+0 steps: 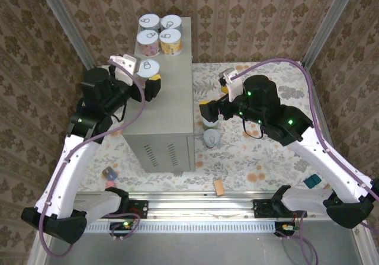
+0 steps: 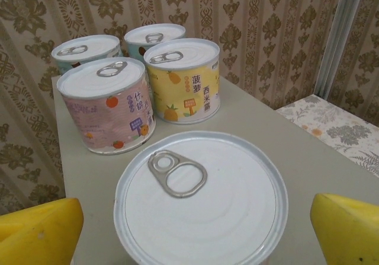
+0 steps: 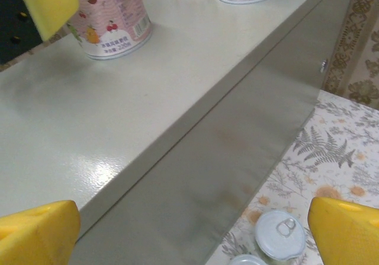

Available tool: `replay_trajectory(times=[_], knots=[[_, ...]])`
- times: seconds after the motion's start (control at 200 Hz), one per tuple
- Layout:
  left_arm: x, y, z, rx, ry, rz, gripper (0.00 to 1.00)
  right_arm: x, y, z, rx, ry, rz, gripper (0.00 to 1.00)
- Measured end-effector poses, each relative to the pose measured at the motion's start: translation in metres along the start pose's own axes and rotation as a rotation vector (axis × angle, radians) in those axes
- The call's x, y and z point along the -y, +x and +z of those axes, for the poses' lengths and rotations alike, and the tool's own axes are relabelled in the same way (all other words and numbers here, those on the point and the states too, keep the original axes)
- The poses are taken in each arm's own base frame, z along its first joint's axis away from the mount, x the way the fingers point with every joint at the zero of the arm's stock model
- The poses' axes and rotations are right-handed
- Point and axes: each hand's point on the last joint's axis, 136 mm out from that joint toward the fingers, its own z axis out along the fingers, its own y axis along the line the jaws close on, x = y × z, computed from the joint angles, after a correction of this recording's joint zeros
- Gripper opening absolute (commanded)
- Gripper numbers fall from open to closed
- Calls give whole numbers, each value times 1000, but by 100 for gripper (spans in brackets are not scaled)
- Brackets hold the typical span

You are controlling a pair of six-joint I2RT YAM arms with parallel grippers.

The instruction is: Place and organize the canned foods onto the counter

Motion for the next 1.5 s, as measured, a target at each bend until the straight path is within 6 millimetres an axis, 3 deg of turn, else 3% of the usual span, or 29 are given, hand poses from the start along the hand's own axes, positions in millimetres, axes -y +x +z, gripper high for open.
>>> replay_trajectory(times=[0.295, 1.07, 1.5], knots=[[2, 22, 5, -46, 16, -9, 93, -11, -3, 0, 8, -62, -1, 100], [-17, 26, 21, -26, -14, -18, 80, -12, -1, 10, 0, -70, 10, 100], [-23, 24, 39, -2, -2, -22, 78, -12, -2, 11, 4, -70, 16, 100]])
